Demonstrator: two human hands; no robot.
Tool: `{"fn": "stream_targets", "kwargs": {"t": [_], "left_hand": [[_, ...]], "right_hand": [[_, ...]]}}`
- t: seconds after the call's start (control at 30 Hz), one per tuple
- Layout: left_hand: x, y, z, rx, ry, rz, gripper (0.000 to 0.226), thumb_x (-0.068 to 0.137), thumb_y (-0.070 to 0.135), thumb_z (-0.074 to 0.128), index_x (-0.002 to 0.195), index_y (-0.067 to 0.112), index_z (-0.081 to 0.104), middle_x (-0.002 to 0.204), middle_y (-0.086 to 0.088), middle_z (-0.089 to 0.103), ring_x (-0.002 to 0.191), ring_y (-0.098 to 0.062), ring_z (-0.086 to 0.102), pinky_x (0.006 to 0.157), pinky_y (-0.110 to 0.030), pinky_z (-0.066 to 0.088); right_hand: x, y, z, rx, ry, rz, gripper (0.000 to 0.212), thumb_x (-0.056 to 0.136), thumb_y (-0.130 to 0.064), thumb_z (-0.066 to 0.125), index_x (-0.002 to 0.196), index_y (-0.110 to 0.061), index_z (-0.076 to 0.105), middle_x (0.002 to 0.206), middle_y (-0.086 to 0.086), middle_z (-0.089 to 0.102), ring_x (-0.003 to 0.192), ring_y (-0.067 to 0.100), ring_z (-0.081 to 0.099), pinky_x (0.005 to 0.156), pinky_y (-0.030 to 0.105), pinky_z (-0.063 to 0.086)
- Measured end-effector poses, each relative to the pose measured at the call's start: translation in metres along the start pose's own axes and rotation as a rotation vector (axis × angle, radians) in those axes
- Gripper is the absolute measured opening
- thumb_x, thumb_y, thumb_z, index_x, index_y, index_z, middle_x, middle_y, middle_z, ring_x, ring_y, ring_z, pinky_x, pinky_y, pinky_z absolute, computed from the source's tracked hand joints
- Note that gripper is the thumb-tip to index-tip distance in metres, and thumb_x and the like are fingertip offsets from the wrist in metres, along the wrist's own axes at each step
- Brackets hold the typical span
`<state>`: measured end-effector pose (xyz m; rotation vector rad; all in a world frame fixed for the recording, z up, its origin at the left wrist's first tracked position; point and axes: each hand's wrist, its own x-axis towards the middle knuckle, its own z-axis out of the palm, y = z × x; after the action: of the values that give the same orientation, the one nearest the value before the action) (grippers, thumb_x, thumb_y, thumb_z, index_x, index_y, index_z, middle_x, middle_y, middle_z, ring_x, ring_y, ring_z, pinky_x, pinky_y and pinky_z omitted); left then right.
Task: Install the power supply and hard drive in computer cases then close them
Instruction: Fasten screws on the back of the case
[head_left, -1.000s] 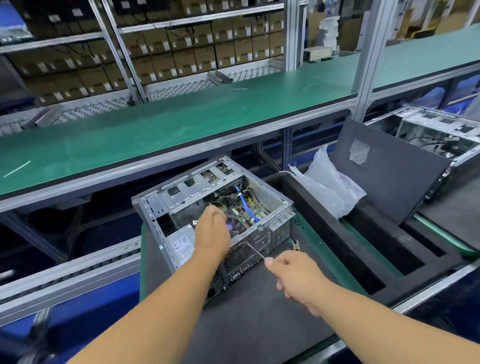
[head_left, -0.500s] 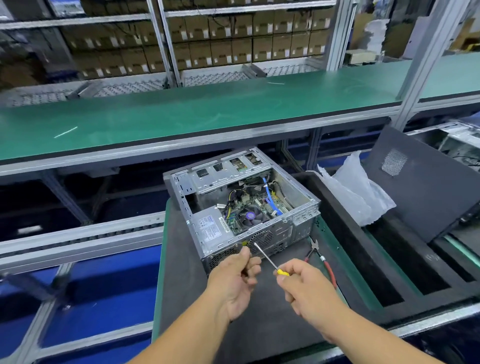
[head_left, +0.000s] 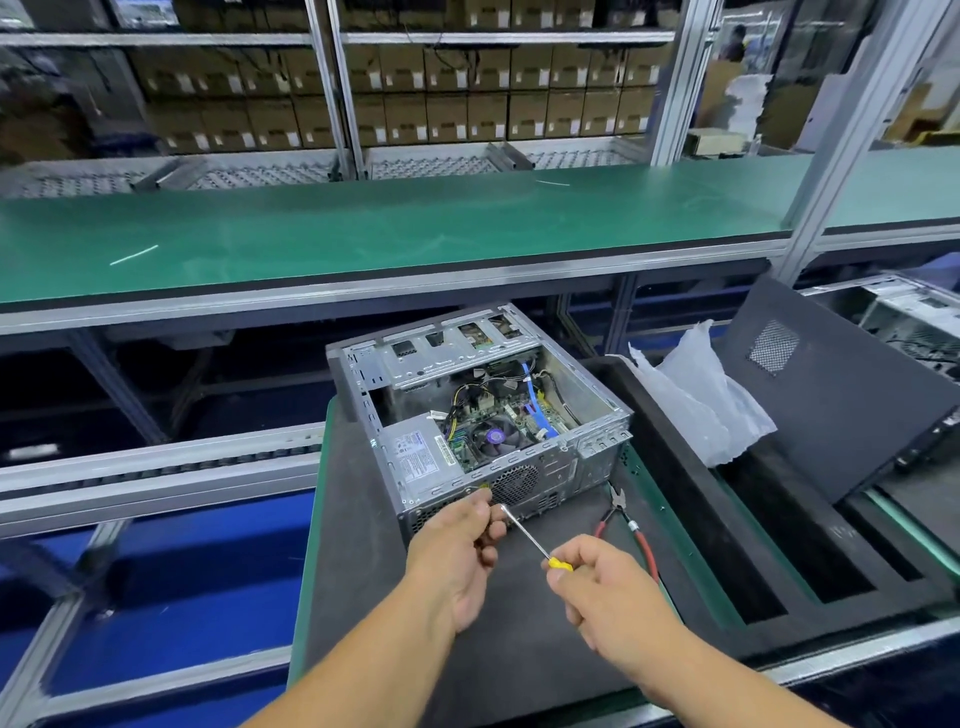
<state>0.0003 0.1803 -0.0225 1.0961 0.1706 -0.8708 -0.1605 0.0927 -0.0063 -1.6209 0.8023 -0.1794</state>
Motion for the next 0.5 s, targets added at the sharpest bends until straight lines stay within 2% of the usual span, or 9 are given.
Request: {"fn": "stream_targets", "kwargs": {"t": [0.17, 0.33, 0.5], "left_hand": [[-0.002, 0.002, 0.005, 0.027, -0.025, 0.023, 0.018, 0.104, 0.006, 0.055, 0.112, 0.005, 0.070, 0.097, -0.013, 0.078, 0.052, -0.008, 0.054, 0.043, -0.019, 0.034], [-0.001, 0.003, 0.003, 0.048, -0.034, 0.049, 0.014, 0.099, 0.006, 0.063, 0.111, 0.003, 0.069, 0.092, -0.012, 0.078, 0.051, -0.008, 0.052, 0.043, -0.018, 0.034], [0.002, -0.002, 0.003, 0.087, 0.050, 0.060, 0.010, 0.098, 0.009, 0.066, 0.106, 0.004, 0.069, 0.086, -0.009, 0.078, 0.048, -0.007, 0.051, 0.043, -0.019, 0.033]], "right_hand": [[0.002, 0.001, 0.004, -0.056, -0.002, -0.017, 0.013, 0.095, -0.027, 0.065, 0.084, -0.033, 0.067, 0.058, -0.002, 0.058, 0.046, 0.008, 0.045, 0.047, 0.021, 0.036], [0.007, 0.002, 0.011, -0.019, -0.021, -0.015, 0.014, 0.096, -0.022, 0.065, 0.083, -0.027, 0.067, 0.057, -0.001, 0.053, 0.045, 0.010, 0.040, 0.046, 0.023, 0.033], [0.008, 0.007, 0.018, -0.029, -0.035, -0.016, 0.016, 0.095, -0.021, 0.065, 0.083, -0.031, 0.066, 0.058, -0.002, 0.054, 0.048, 0.011, 0.042, 0.046, 0.022, 0.034]]}}
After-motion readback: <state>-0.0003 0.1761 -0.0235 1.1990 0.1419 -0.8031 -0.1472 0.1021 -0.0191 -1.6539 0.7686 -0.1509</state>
